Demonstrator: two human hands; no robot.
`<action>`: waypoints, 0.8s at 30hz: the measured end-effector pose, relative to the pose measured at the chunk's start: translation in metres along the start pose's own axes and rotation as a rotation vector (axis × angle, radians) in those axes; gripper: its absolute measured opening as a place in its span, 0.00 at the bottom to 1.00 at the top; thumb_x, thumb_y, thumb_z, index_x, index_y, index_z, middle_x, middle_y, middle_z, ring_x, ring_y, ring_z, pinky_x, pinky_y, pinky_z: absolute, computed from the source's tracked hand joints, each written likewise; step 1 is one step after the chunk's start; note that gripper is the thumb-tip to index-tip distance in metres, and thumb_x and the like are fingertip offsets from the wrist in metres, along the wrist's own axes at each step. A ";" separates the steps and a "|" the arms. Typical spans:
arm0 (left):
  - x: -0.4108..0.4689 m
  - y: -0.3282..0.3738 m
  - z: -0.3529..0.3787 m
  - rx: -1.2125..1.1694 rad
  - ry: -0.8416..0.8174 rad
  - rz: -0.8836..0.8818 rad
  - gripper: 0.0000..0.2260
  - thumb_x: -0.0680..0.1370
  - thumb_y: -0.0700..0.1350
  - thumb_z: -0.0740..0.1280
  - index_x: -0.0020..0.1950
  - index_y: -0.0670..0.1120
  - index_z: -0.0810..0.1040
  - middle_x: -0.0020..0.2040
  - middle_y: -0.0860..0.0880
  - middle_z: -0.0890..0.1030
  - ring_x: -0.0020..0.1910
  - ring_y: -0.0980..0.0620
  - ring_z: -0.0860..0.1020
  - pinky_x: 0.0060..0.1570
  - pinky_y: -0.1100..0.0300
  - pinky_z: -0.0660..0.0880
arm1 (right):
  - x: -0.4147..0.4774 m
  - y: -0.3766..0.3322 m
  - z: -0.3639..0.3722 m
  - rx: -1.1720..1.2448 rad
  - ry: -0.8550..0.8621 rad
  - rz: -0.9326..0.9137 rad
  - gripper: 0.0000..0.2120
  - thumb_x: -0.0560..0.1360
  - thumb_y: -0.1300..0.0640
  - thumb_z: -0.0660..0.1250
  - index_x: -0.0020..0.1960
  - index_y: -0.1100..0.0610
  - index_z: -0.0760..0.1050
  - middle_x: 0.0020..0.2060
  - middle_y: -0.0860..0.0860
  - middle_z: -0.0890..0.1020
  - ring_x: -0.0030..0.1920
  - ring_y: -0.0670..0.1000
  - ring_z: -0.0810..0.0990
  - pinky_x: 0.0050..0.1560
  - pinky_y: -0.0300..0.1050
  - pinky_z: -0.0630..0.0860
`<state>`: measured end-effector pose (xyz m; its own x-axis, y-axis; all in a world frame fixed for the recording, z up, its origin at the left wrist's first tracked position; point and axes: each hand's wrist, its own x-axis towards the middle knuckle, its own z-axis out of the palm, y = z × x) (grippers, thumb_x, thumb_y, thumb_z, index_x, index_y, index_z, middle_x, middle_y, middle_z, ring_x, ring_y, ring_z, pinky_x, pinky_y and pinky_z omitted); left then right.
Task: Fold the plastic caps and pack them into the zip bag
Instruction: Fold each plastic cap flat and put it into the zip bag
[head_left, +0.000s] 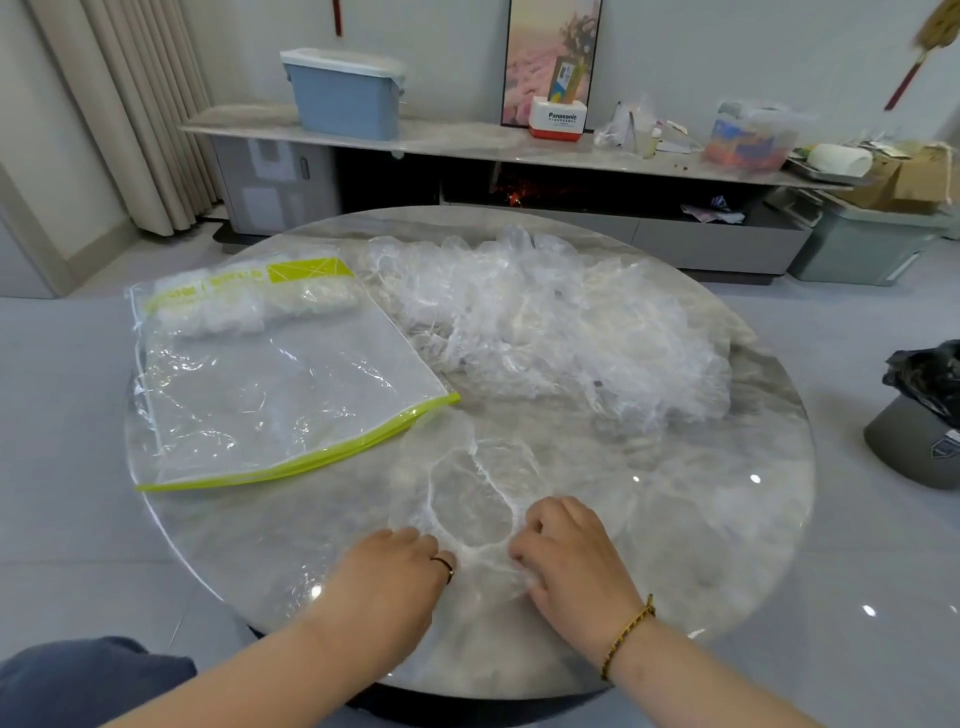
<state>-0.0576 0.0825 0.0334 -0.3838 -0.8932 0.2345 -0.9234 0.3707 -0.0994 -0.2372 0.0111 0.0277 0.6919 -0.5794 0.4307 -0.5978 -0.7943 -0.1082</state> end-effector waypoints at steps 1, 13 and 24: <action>0.000 -0.002 -0.003 -0.045 0.020 0.022 0.20 0.39 0.46 0.76 0.29 0.51 0.81 0.26 0.56 0.74 0.29 0.55 0.72 0.28 0.65 0.59 | -0.001 0.005 0.000 0.039 -0.014 -0.005 0.19 0.44 0.64 0.78 0.30 0.52 0.76 0.35 0.48 0.78 0.44 0.47 0.68 0.52 0.37 0.65; 0.019 -0.050 0.002 -0.422 -0.038 -0.167 0.17 0.64 0.53 0.54 0.39 0.51 0.81 0.41 0.58 0.83 0.47 0.61 0.74 0.54 0.62 0.73 | 0.004 0.011 -0.016 0.568 -0.256 0.434 0.11 0.67 0.45 0.57 0.28 0.47 0.62 0.24 0.45 0.69 0.31 0.46 0.70 0.33 0.35 0.63; 0.025 -0.043 0.000 -0.831 -0.008 -0.859 0.10 0.79 0.44 0.62 0.38 0.54 0.70 0.25 0.53 0.71 0.25 0.55 0.70 0.34 0.60 0.68 | 0.029 0.008 -0.010 0.598 -0.142 0.844 0.18 0.76 0.56 0.61 0.30 0.55 0.61 0.26 0.48 0.72 0.28 0.46 0.71 0.32 0.43 0.71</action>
<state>-0.0271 0.0441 0.0437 0.3573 -0.9298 -0.0884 -0.5973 -0.3002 0.7437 -0.2259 -0.0105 0.0483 0.2070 -0.9736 -0.0964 -0.6383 -0.0597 -0.7675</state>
